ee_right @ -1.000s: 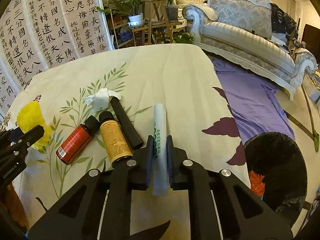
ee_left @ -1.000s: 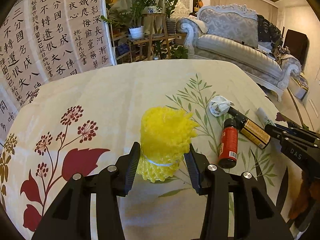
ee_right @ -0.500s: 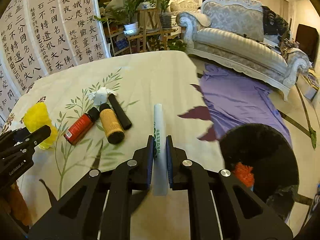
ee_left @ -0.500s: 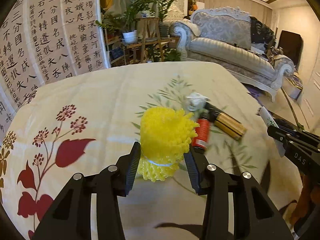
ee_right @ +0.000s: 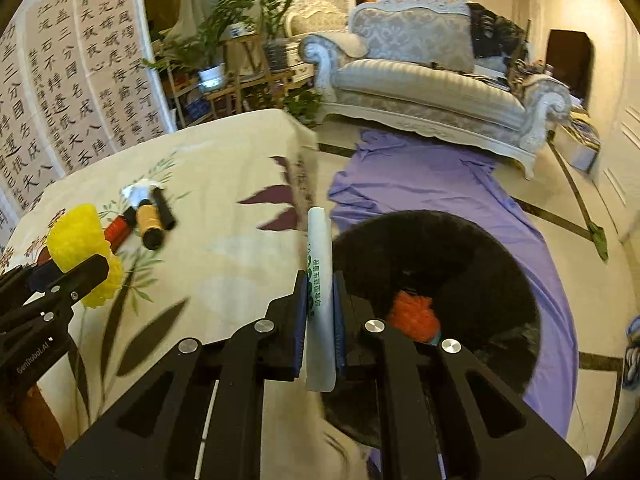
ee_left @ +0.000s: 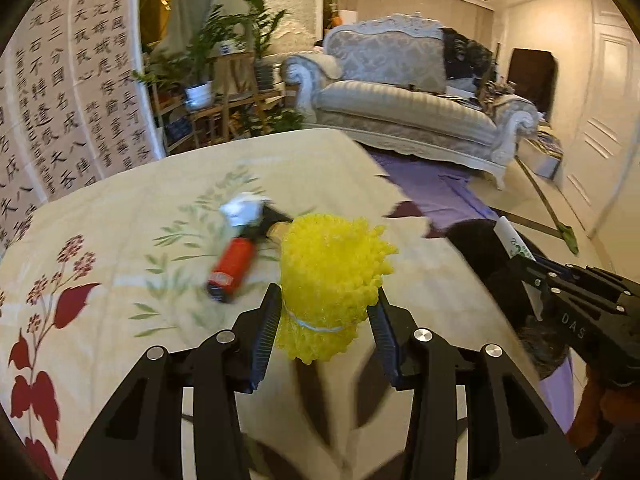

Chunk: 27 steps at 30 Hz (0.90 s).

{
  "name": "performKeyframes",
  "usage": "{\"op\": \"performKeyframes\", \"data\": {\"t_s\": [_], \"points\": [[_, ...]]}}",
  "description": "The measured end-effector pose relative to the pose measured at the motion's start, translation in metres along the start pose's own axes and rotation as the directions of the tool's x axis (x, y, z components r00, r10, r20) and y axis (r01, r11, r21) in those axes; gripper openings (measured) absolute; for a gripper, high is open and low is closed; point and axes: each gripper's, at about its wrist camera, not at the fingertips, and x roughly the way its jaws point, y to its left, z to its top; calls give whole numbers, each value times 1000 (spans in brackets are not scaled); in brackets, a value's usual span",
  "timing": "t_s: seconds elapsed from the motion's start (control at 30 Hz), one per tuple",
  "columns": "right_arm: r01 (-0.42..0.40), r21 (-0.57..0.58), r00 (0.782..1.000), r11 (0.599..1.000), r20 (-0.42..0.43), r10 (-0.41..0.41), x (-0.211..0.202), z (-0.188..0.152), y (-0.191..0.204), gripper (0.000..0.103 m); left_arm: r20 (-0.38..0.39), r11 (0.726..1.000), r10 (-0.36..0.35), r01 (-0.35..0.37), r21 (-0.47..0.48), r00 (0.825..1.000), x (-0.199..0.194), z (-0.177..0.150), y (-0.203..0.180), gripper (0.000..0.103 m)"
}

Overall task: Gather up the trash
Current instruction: 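Carry the sponge and white tube over the black bin and open both tools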

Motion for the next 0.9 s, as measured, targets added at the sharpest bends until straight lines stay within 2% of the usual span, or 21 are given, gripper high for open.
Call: {"op": "performKeyframes", "data": {"t_s": [0.37, 0.9], "points": [[79, 86, 996, 993, 30, -82, -15, -12, -58, 12, 7, 994, -64, 63, 88, 998, 14, 9, -76, 44], [117, 146, 992, 982, 34, -124, -11, -19, -102, 12, -13, 983, -91, 92, 160, 996, 41, 18, -130, 44]]}}
